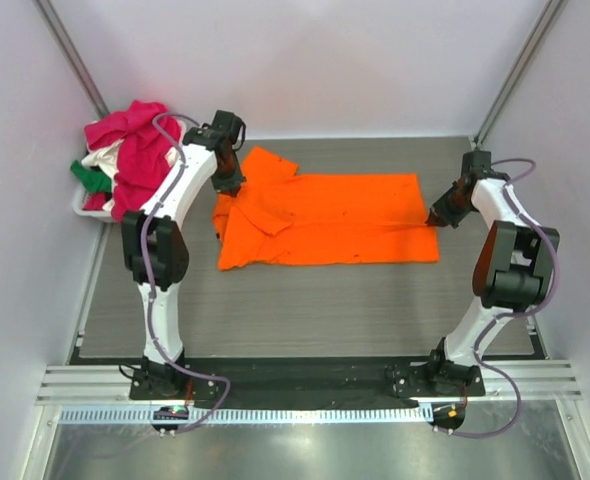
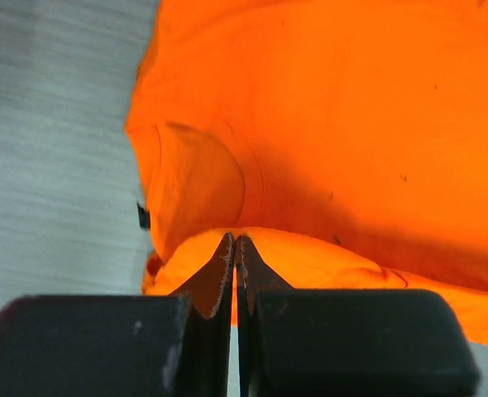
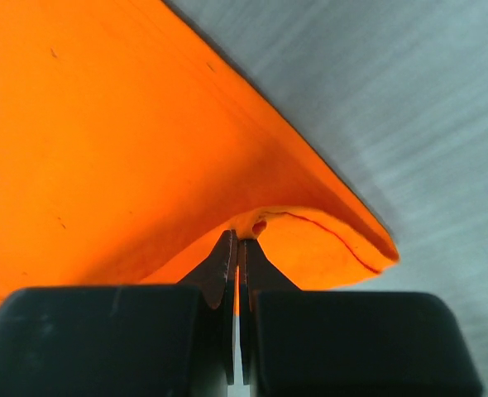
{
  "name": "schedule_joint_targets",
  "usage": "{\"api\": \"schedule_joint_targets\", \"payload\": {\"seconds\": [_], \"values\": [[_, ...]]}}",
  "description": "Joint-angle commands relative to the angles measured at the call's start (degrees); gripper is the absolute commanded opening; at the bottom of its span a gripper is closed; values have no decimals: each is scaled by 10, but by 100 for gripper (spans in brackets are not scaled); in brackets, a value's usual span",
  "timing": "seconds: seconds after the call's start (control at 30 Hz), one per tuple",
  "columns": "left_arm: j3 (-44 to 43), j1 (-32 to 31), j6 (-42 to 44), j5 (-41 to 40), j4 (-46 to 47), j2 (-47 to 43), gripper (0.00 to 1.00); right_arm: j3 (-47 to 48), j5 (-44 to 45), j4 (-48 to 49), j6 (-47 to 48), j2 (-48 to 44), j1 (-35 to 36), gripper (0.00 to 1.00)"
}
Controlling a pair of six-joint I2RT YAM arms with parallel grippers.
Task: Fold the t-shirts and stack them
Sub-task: Fold the tshirt
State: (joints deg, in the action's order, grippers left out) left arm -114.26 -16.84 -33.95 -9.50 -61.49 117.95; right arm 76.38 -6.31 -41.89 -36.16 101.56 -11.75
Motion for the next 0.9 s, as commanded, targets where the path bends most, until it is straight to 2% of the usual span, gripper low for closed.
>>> {"api": "schedule_joint_targets", "payload": {"seconds": [0.0,0.03,0.07,0.1,0.13,0.17,0.2,0.23,0.27,0.3,0.33,0.37,0.43,0.47,0.5,0.57,0.6,0.7,0.87], "values": [[-80,21,29,4,-30,46,0,69,-4,12,-8,43,15,1],[-94,26,32,17,-32,77,7,81,0,13,-8,53,20,1],[-113,31,34,29,-46,99,17,95,4,9,-7,64,21,13],[-167,43,34,41,-60,118,46,125,16,-8,-4,88,20,31],[-197,48,33,60,-82,153,63,144,21,-21,0,98,21,72],[-228,51,34,67,-122,162,75,161,37,-41,8,106,21,85],[-255,53,35,64,-132,162,91,174,60,-60,10,101,20,92],[-242,53,35,53,-128,148,95,170,81,-63,12,89,20,99],[-210,53,35,50,-113,99,98,160,90,-62,15,75,18,99],[-114,53,31,47,-60,61,100,131,98,-58,16,62,19,99],[-61,53,21,44,-35,28,100,114,107,-54,18,30,18,99],[40,55,12,46,12,-39,99,72,107,-45,19,14,17,99],[138,55,-2,52,54,-98,98,21,101,-30,19,-34,16,97],[186,55,-19,60,73,-130,97,-5,76,-21,18,-50,12,93],[277,55,-26,77,94,-181,96,-55,70,-2,14,-64,12,91],[363,55,-49,91,156,-233,95,-102,27,17,10,-96,11,86],[433,55,-67,118,178,-272,93,-140,19,36,9,-103,11,82],[536,56,-94,147,252,-314,92,-179,8,58,9,-110,11,76],[603,55,-120,156,310,-341,88,-188,21,72,12,-93,10,69]]}}
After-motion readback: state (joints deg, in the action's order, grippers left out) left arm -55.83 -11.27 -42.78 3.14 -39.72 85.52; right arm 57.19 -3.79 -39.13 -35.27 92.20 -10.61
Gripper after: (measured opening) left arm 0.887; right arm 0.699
